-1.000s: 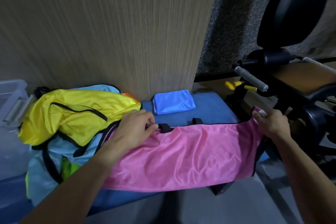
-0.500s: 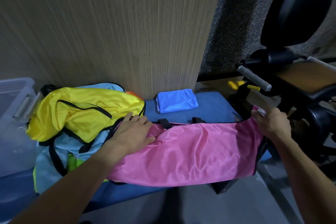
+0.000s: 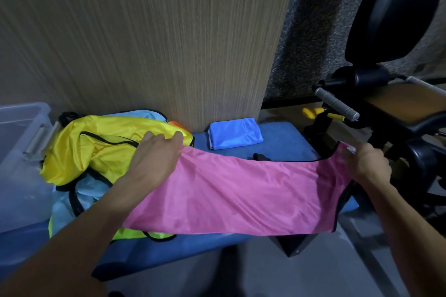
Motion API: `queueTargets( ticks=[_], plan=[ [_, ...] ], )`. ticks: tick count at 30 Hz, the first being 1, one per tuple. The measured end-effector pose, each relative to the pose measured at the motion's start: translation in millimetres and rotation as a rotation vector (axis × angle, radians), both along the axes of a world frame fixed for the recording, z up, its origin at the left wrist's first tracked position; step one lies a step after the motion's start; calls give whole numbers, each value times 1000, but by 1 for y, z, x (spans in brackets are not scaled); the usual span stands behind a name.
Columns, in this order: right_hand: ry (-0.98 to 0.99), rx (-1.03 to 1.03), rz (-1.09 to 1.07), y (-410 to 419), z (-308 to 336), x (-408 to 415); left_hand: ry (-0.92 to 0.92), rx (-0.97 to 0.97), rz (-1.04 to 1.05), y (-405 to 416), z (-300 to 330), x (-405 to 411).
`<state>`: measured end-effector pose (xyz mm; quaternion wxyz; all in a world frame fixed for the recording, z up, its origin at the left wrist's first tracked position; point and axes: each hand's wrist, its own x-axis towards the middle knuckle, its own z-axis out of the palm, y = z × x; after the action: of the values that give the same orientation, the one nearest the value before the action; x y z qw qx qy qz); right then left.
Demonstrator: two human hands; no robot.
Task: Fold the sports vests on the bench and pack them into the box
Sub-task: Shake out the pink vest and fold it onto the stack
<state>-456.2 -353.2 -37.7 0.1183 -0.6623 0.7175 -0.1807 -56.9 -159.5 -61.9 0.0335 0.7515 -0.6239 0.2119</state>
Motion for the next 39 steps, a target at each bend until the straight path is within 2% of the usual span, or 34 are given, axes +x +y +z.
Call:
queueTargets(
  ticks=[2, 8, 11, 16, 20, 22, 29, 31, 34, 36, 38, 39],
  plan=[
    [17, 19, -15, -1, -2, 0, -43, 159, 41, 2, -1, -4],
    [53, 57, -23, -2, -7, 0, 166, 422, -22, -2, 5, -19],
    [34, 45, -3, -3, -8, 3, 261, 303, -61, -21, 10, -36],
    [7, 27, -2, -2, -5, 9, 438, 385, 203, -61, -5, -53],
    [17, 5, 25, -4, -4, 8, 840, 311, 272, -82, -16, -55],
    [27, 5, 27, -7, -5, 6, 968, 221, 321, -88, -13, -52],
    [25, 3, 26, -16, -13, -3, 1090, 155, 402, -99, -25, -42],
    [23, 2, 24, -18, -13, -5, 1253, 81, 420, -102, -29, -40],
    [15, 6, 33, -18, -12, -7, 1742, -21, 429, -103, -27, -37],
    [10, 6, 36, -17, -11, -7, 1978, -66, 401, -103, -22, -36],
    [3, -11, 26, -17, -11, -8, 2095, -118, 357, -102, -16, -37],
    [2, -14, 21, -19, -13, -9, 2089, -133, 344, -103, -14, -38]
  ],
)
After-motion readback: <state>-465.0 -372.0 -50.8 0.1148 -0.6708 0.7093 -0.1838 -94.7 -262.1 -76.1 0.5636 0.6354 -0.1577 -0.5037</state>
